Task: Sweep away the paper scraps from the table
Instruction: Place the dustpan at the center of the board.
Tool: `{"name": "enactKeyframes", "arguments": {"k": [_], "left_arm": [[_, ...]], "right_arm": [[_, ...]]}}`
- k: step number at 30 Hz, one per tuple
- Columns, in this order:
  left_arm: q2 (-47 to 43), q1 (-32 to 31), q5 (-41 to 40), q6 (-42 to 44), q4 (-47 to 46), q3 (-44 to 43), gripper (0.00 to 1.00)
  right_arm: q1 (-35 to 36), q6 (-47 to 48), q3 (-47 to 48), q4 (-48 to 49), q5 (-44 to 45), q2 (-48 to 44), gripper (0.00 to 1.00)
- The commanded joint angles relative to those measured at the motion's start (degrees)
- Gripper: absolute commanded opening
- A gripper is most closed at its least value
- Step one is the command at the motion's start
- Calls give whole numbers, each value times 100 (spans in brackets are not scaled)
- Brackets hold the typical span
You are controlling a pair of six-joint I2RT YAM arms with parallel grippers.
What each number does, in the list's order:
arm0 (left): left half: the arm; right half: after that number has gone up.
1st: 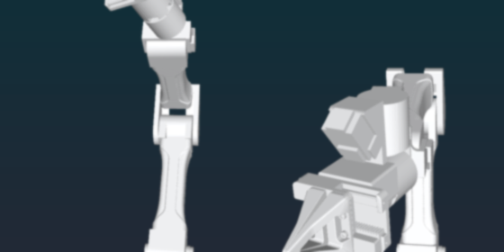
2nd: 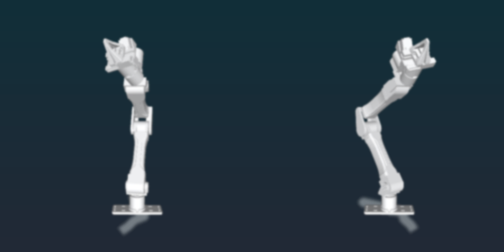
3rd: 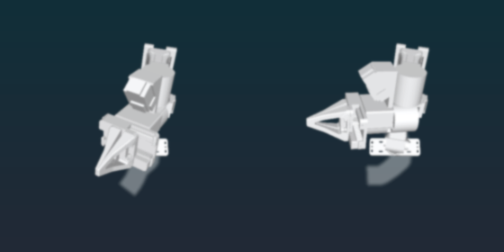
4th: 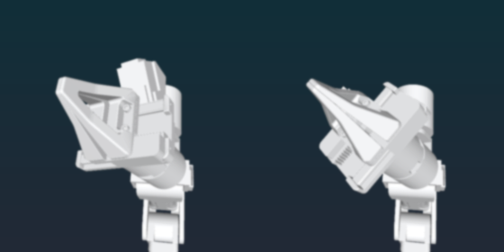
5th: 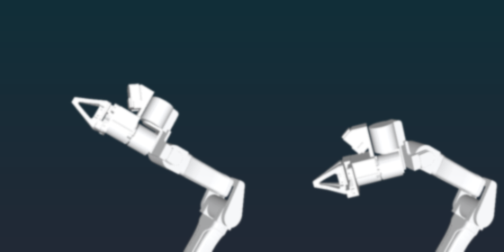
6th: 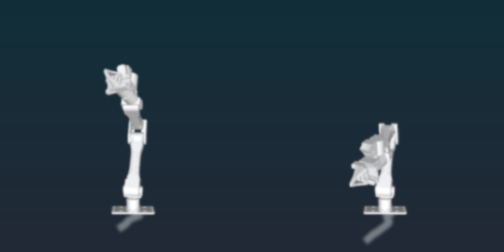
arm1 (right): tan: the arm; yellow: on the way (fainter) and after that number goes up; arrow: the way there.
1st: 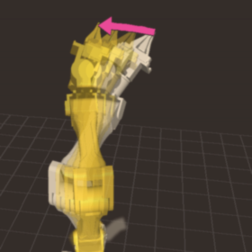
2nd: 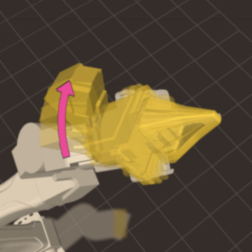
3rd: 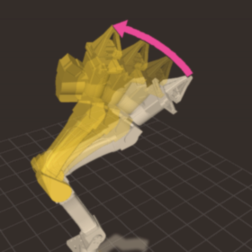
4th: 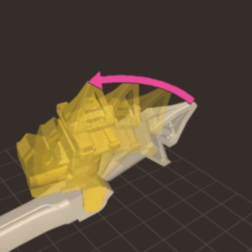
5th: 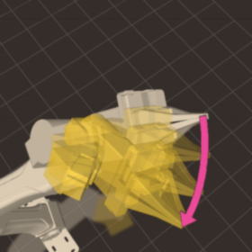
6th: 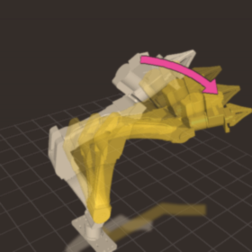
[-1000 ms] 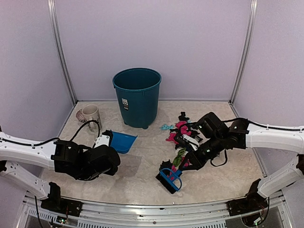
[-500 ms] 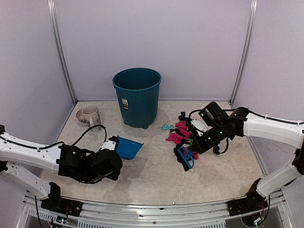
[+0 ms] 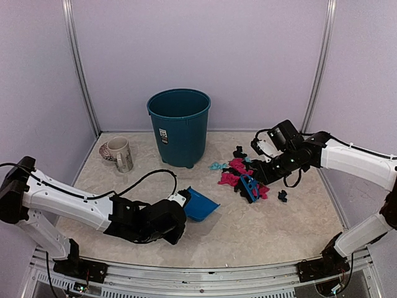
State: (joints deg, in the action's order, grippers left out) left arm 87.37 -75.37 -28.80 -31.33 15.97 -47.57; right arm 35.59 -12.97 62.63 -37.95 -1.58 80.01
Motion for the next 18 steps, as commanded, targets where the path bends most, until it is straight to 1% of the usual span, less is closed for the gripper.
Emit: {"name": "enactKeyframes", "arguments": {"k": [1,5,11,13,18], "left_arm": [[382,9,478,841,-1083,-289,0],[771,101,973,1180,-1591,-440,1],[1257,225,1255,1346,-2063,-608,13],[1367,265,1311,1362,-2172,-625,20],[1586,316,1274,1385,-2271,-674,32]], "right_arm": [[-34,-52,63,158,-480,-391,0],[-35,-143,-61,264,-882,-772,0],[-35,-303,-143,332,-1050,-1415,0],[-35,-333,-160,337,-1031,-1567,0],[-35,-355,-210,343,-852,-1827,0]]}}
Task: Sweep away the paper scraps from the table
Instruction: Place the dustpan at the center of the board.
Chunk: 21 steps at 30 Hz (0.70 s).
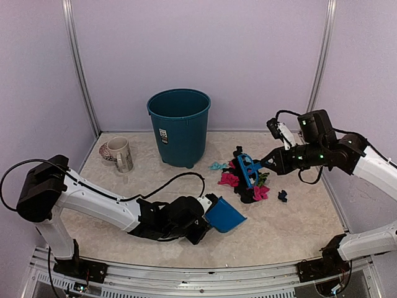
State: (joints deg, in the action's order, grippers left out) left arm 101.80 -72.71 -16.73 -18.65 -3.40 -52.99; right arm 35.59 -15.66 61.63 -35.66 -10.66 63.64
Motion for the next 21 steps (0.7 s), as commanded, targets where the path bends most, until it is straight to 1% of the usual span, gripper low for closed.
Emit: {"name": "enactKeyframes", "arguments": {"k": [1,7,9,13,15,17,21], "left_arm": [[161,66,46,119,-366,-132,35],[191,108,-46,113,-367,-127,40],[10,112,-79,72,-353,-7,45],[-566,61,-107,-171,-505,505,55],[-857,-56,-218,-217,-622,795,62],[-1065,-207,-403,-439,-736,1058,68],[-1174,-500,-720,-642,-1084,1471,76]], "right_arm": [[-35,-85,-123,131,70,-234,0],[-35,-82,-247,204,132,-290,0],[-35,-75,-277,209,150,-303,0],[-35,-36,-327,234,208,-334,0],[-35,-24,-360,261,239,-334,0],[-35,-8,-390,308,251,-318,0],[-35,11,-430,413,281,-300,0]]}}
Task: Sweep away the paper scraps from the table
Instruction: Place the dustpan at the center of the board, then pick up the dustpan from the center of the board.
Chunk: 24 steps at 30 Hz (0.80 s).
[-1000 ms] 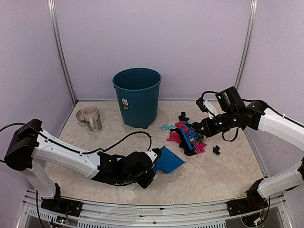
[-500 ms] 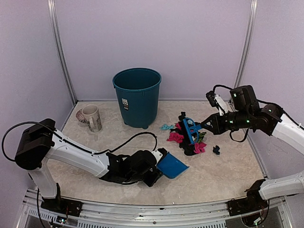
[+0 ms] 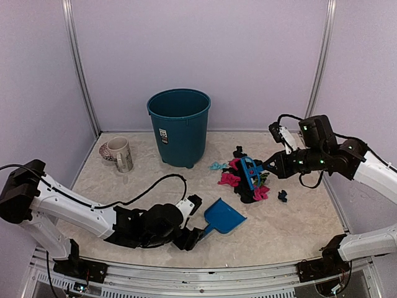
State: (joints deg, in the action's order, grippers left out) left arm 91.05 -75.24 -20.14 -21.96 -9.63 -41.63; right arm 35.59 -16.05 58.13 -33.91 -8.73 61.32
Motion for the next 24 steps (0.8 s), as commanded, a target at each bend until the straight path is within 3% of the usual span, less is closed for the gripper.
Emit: {"name": "enactKeyframes", "arguments": {"k": [1,11,18,24], "left_arm": [[-65,-314,-477,-346,-581,410,77],[586,-658,-1035,274,-3348,1291,81],[796,-257,122,-150,-4157,1408,78],[1164,-274,-5,-44,-4229,1258,78]], "right_arm": [[-28,55,-76,254,97,-55,0],[-35,34,-124,323,66,-71,0],[-33,-24,-211,311,110,-191,0],[-35,-34,-267,388,90,-196,0]]}}
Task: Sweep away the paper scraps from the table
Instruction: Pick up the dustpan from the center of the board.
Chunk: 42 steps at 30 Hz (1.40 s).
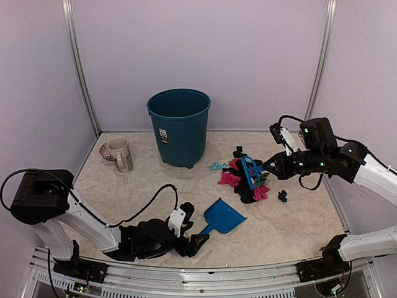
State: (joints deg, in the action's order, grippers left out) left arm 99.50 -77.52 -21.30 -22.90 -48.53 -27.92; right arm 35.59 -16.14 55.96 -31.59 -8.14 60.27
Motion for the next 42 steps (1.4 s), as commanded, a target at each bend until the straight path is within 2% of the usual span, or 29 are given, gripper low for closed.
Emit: {"name": "enactKeyframes", "arguments": {"k": [1,5,10,21,33,42], "left_arm": [[420,-85,31,136,-325,-186,78],[797,-226,-309,524,-341,-438,77],[1138,-225,-531,581,-242,-685,75],[1436,-26,-578,514,-104,-874,59],[1572,87,-543,369,151,-1040,38],[1413,113,-582,405,351,-1073,11]], "right_arm": [[-35,-21,-36,168,9,-70,0],[-35,5,14,175,-24,-12,0],[-35,21,60,141,-22,-11,0],[-35,21,24,125,4,-55,0],[-35,13,-22,156,45,-63,0],[-44,22,22,60,488,23,0]]}}
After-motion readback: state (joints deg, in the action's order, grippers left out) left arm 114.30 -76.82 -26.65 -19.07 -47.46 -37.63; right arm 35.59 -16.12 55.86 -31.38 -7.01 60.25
